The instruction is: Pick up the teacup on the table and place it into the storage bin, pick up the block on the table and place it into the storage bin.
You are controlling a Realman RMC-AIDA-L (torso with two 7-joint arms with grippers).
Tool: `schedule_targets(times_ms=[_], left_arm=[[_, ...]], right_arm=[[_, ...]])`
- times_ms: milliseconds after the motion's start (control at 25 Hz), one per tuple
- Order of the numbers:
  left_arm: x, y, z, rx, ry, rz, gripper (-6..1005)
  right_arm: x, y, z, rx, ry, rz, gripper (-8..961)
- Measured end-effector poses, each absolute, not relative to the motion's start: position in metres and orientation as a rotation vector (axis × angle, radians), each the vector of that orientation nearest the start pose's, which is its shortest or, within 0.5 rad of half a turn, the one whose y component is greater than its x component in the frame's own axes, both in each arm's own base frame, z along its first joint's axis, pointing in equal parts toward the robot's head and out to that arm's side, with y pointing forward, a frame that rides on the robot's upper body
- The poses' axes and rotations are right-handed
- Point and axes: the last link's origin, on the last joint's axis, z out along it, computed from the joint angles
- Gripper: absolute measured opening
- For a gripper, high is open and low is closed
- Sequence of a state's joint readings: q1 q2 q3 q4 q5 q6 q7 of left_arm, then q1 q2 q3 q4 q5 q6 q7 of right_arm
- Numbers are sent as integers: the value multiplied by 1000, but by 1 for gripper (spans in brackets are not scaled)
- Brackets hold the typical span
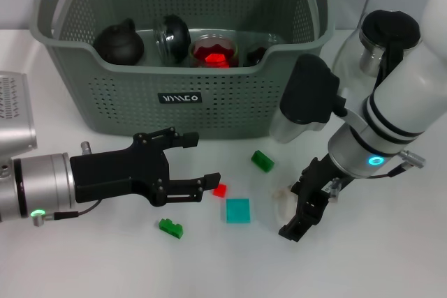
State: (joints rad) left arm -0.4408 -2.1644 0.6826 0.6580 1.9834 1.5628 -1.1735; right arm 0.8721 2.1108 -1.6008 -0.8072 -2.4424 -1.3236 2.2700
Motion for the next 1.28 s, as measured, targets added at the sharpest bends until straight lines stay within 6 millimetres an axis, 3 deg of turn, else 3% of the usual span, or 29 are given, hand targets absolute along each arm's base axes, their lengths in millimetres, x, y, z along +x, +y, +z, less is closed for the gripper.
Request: schedule_targets(times_ms=[520,1040,1160,1280], left_arm=[[-269,298,-31,-2705,-487,-759,846],[-270,298,-29,-2690,-496,-762,846],[-272,297,-28,-2684,-503,-761,846],[-277,296,-26,-2663,-523,-759,846]], right_arm=[[165,356,-107,-2930,475,-725,882],[160,359,-103,-2919,444,-735,465],[153,356,-95,-2944,439,-709,450],[137,348,-70,-2986,446,-632,435]])
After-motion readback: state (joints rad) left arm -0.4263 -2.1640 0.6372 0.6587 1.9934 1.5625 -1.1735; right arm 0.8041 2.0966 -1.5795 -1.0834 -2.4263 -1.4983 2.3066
